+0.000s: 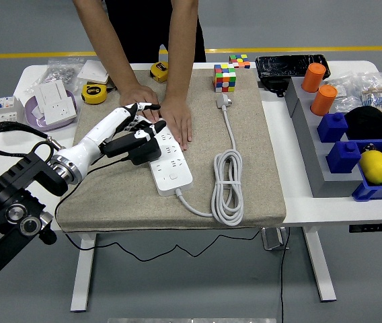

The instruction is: Pick up the plug,place it near the board,insert it into the board,press the button

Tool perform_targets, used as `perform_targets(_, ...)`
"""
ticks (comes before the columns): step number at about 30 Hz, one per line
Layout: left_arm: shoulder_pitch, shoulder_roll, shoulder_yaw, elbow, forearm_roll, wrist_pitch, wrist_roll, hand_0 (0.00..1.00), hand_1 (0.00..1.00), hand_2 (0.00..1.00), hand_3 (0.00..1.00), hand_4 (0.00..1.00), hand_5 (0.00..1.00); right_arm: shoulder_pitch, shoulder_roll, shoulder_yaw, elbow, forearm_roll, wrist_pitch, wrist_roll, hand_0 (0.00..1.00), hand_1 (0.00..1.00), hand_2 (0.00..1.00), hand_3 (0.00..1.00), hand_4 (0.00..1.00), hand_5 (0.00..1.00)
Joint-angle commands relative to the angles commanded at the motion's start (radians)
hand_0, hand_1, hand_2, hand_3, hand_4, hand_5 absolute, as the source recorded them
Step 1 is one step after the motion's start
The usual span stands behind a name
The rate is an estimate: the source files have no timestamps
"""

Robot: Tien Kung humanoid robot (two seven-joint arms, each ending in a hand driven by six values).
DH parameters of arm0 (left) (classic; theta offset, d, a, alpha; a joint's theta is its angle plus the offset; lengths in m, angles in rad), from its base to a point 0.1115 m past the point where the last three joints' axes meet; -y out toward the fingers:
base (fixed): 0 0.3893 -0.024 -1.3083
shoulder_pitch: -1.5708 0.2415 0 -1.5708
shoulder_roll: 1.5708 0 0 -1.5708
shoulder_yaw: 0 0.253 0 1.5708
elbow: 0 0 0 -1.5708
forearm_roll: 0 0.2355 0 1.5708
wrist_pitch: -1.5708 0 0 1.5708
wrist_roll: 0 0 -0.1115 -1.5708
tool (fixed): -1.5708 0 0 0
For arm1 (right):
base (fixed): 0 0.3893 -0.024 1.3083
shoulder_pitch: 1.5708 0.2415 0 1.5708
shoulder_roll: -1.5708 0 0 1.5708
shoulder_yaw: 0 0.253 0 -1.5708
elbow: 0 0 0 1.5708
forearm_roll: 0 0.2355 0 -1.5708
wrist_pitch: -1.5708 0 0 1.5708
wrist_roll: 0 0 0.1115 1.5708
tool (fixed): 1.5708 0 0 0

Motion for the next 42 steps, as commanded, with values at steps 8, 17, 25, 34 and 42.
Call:
perform_targets(8,0.001,0.026,-0.021,0.046,0.017,-0.147,0.096,0.251,0.117,0.215,0.789,0.502,0.395,0.002,0.001,-0.008,0.000,0.002,0.001,0.002,0.998,0.863,0.771,0.839,0.998,0.806)
perform_targets(17,-0.084,0.014,0.073,0.114,-0.230,-0.387,0.209,0.142,0.044,0.176,0.903,0.413,0.088,0.001,-0.005,-0.007,0.000,-0.006,0.001,-0.005,0.998,0.864,0.771,0.841,0.998,0.807)
perform_targets(25,-0.199,-0.026,0.176,0.246,-0.326,-0.386,0.224,0.134,0.044,0.189,0.902,0.422,0.056,0.010,-0.004,-0.020,0.000,-0.001,0.003,-0.001,0.998,0.864,0.770,0.842,0.998,0.817)
perform_targets(34,-0.237,-0.062,0.195,0.319,-0.259,-0.326,0.193,0.134,0.045,0.196,0.904,0.427,0.007,0.009,-0.004,-0.010,0.000,-0.012,0.005,-0.006,0.998,0.864,0.770,0.843,0.998,0.839)
perform_targets(42,-0.262,-0.057,0.223,0.305,-0.098,-0.272,0.171,0.136,0.043,0.196,0.896,0.428,0.002,0.012,-0.004,-0.012,0.000,-0.008,0.005,-0.004,0.998,0.864,0.770,0.843,0.998,0.840)
